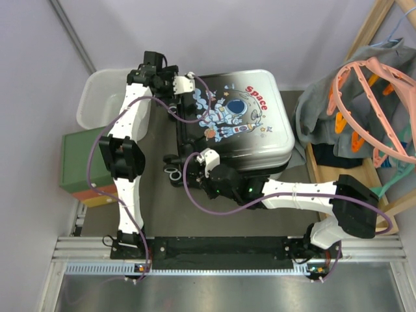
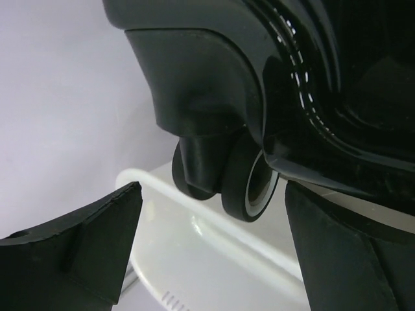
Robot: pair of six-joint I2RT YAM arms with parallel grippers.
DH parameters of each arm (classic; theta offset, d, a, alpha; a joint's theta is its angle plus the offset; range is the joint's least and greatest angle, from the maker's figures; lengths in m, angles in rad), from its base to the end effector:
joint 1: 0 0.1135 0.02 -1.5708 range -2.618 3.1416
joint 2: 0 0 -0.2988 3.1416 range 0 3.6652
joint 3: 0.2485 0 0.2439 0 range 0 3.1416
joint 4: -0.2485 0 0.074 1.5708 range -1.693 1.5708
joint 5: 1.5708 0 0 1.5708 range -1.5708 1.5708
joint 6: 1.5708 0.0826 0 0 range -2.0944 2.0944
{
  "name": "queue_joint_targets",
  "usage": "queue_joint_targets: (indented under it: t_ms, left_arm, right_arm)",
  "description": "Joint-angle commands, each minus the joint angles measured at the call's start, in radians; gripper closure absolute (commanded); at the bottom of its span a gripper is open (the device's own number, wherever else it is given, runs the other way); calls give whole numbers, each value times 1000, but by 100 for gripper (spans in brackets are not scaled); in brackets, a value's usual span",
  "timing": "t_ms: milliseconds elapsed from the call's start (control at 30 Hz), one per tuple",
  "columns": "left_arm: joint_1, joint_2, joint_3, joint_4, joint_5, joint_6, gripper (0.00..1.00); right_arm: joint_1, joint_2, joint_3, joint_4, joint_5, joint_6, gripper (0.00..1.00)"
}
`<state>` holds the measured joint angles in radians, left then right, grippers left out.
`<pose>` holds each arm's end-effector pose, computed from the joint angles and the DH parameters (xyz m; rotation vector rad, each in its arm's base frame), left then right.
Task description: Open, take out, and arrange the luggage
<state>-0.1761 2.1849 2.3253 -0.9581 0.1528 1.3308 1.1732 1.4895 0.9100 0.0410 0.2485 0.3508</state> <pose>0.5140 -0.1042 0.3366 1.6995 1.7053 0.3650 0.1576 0.3228 0.2530 -0.7212 2.0360 0.6494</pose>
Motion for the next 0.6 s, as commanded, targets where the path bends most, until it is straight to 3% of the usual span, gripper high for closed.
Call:
queue_joint_targets:
  t_ms: [0,267,533,567]
  left_arm:
    - [-2,30,48,-4,149,34,9]
    - [4,47,48,-76,361,5,17]
    - [4,98,46,-94,297,-14,25]
    - [4,96,45,-82,301,-31,32]
  right_arm:
    - [0,-28,33,63,48,-29,100]
    - [-6,-25,41,57,60,-29,100]
    - [-7,-28,38,51,64,-27,100]
    - [-7,-28,38,51,64,-27,100]
